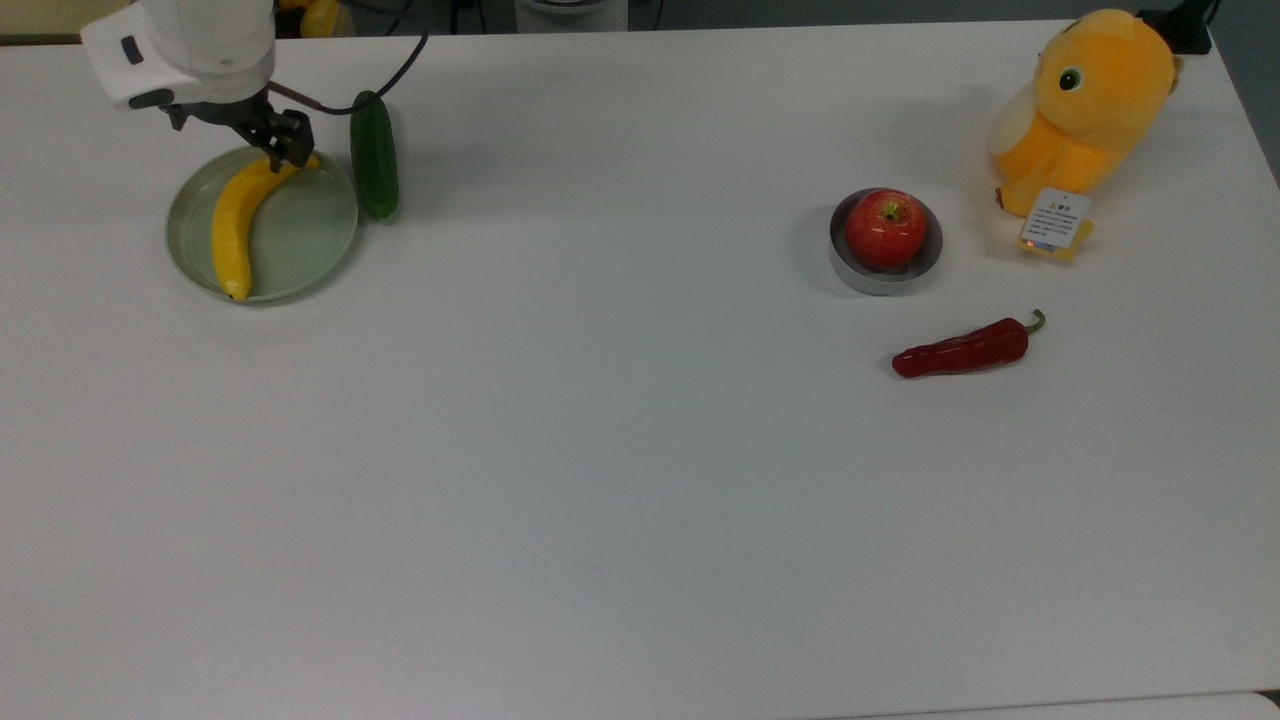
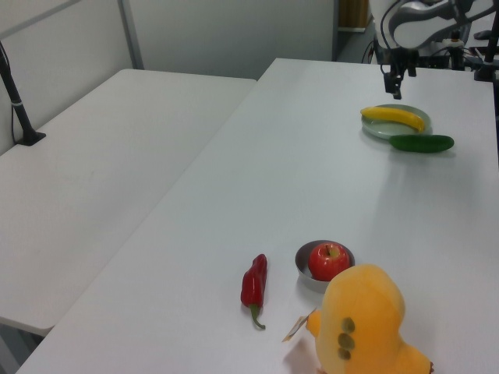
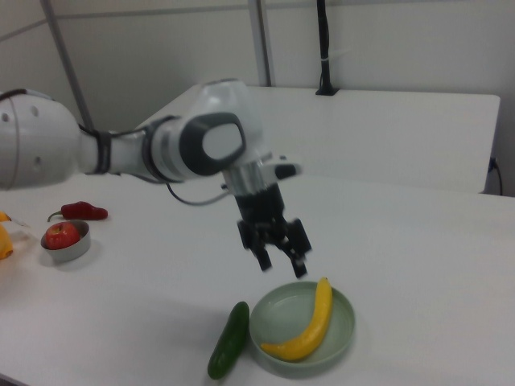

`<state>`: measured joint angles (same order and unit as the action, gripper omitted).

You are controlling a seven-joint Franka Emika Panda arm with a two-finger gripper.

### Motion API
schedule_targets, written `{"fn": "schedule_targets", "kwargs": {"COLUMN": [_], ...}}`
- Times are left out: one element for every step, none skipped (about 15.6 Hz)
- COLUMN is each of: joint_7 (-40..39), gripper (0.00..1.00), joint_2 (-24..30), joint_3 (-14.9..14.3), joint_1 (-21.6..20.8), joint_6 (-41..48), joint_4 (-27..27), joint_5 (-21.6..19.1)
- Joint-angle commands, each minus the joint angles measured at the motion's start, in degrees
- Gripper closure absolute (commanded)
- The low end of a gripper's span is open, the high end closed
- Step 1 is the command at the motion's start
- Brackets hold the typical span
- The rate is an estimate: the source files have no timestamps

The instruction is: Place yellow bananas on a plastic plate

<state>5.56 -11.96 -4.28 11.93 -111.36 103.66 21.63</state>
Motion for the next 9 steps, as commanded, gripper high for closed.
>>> {"fn": "schedule_targets", "kwargs": {"joint_7": [0.33,0.33,0.42,0.51,1.38,2.17,2.18,2.09,2.09], "gripper": [0.0,0.0,0.0,0.0,0.0,0.0,0.0,0.0,0.0], "joint_2": [7.11,8.26,9.22,9.84,10.55,10.64,10.64,10.64,10.64], "joint_3": [-0.29,-0.38,-0.29,-0.29,-0.2,0.06,0.24,0.24,0.33], "joint_1": [-5.67,-7.43,-8.66,-10.24,-11.74,-13.06,-14.2,-15.0,-15.53], "joint_6": [-0.7,-0.61,-0.09,0.0,0.09,0.27,1.23,2.8,5.34], "joint_4": [-0.38,-1.26,-2.48,-3.02,-3.46,-3.99,-4.86,-6.18,-7.93], "joint_5": [-12.54,-16.5,-19.49,-21.53,-22.5,-22.51,-22.51,-22.69,-23.99]}}
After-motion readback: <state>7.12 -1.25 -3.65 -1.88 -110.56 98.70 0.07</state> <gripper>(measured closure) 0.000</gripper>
